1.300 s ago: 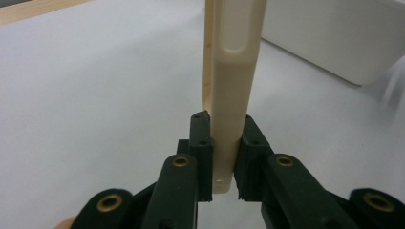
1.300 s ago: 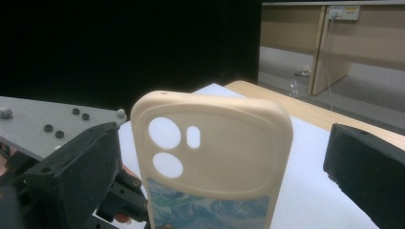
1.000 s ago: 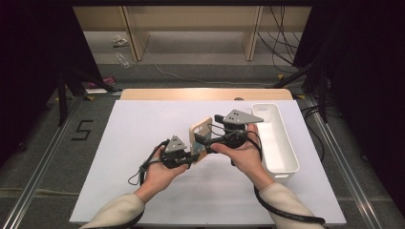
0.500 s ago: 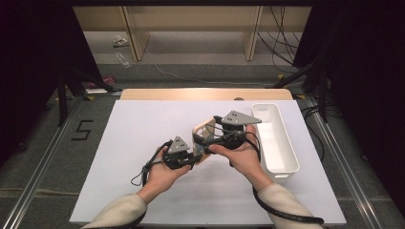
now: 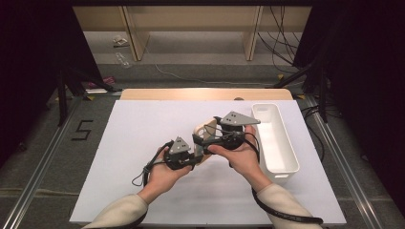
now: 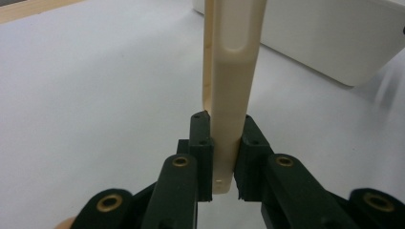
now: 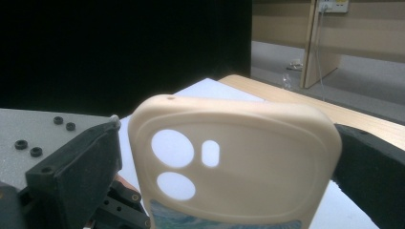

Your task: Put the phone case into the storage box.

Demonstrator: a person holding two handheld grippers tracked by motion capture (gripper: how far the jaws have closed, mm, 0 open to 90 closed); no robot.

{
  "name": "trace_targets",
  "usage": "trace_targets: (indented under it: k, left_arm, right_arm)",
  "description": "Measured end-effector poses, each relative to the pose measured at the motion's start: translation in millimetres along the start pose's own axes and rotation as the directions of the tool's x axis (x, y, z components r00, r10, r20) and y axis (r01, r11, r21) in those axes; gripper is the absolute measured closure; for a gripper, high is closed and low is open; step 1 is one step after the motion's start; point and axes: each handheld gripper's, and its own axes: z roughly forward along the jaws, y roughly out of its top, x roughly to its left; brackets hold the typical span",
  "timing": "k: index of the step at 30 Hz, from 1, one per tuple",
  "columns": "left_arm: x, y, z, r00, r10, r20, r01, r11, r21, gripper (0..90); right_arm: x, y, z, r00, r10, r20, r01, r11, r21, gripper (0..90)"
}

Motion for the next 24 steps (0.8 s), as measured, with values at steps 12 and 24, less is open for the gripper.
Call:
trace_targets:
  k: [12,24]
  left_arm:
    - [-1.5,0.2,1.3,1.0000,0.003,-0.001,-0.003,1.0000,-0.003,79.4]
    - [-1.9,0.0,1.4,1.0000,0.001,0.000,-0.001,1.0000,-0.003,79.4]
  right_arm:
    - [0.5,-1.5,1.2,0.9999,0.005,0.008,-0.005,1.000,0.003,0.9]
    - [1.2,-3.2,0.6,0.9991,0.022,0.035,-0.022,1.000,-0.011,10.5]
